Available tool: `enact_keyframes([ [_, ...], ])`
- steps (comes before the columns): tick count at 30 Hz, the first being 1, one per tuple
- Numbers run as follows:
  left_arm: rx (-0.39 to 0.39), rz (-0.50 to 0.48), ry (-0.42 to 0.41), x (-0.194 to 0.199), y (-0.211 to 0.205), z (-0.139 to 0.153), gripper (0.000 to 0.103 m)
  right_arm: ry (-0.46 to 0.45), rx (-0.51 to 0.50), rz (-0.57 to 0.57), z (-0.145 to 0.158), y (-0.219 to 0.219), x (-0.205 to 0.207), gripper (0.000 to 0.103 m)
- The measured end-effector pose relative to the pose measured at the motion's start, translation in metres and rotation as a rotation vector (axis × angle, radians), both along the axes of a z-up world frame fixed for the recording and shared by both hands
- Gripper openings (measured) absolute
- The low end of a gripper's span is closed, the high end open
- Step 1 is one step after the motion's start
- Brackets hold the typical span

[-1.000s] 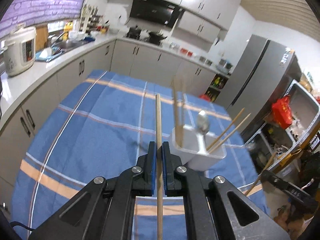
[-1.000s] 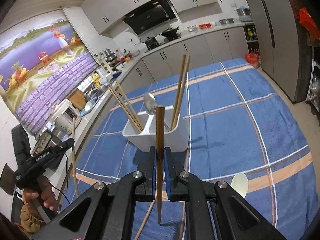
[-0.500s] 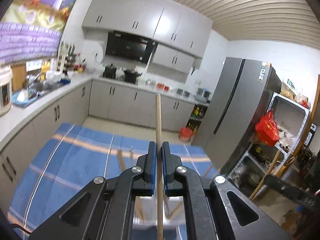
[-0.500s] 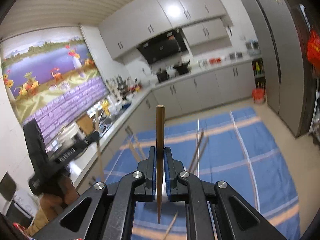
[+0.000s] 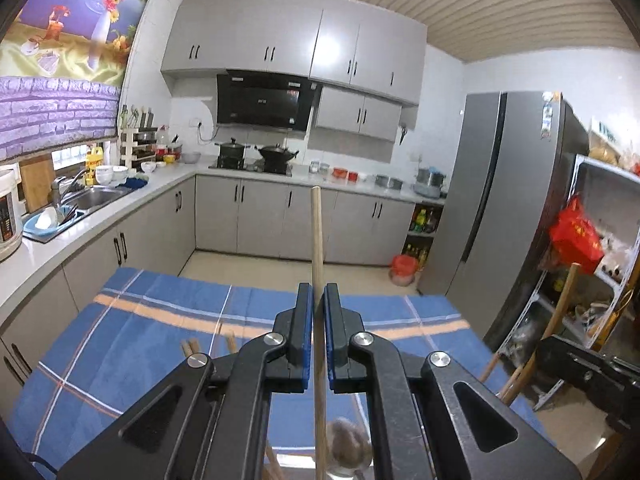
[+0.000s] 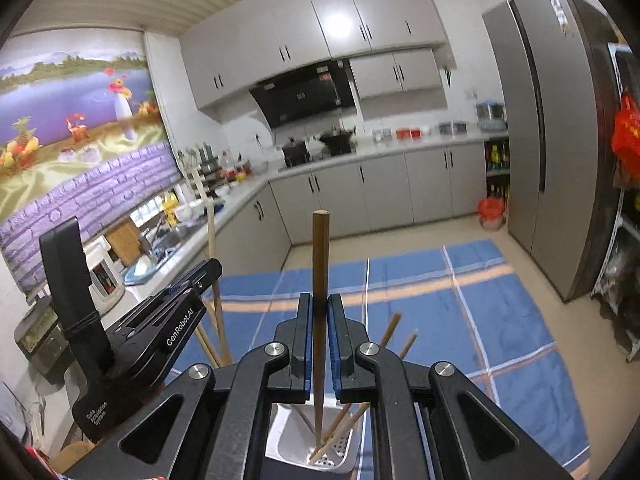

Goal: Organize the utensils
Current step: 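Lower the chopsticks into the holder and open both tools, then move both tools to the last chopstick and the cream spoon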

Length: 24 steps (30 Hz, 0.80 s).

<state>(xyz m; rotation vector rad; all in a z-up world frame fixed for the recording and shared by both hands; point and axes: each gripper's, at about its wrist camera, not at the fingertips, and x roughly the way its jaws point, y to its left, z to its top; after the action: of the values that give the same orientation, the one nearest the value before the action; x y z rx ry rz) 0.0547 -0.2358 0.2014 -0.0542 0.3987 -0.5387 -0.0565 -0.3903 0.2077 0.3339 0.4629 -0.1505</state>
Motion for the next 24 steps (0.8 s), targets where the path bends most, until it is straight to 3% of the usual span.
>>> enact_keyframes([
  [5,0.033,0.008,0.044,0.004,-0.001,-0.025,0.005,0.070,0.050,0.018,-0.029,-0.007,0.011,0.008],
  [12,0.016,0.019,0.095,0.002,0.010,-0.031,0.006,0.113,0.107,0.040,-0.048,-0.011,0.011,0.009],
  [14,0.013,0.016,0.100,-0.002,0.010,-0.027,0.010,0.118,0.113,0.039,-0.050,-0.012,0.011,0.009],
  [16,0.002,0.019,0.101,-0.007,0.015,-0.022,0.023,0.123,0.117,0.038,-0.051,-0.012,0.009,0.009],
  [20,-0.021,0.029,0.093,-0.019,0.028,-0.008,0.027,0.117,0.127,0.028,-0.049,-0.013,0.004,0.017],
  [24,-0.025,0.048,0.082,-0.037,0.044,0.005,0.032,0.103,0.132,0.031,-0.043,-0.014,-0.003,0.018],
])
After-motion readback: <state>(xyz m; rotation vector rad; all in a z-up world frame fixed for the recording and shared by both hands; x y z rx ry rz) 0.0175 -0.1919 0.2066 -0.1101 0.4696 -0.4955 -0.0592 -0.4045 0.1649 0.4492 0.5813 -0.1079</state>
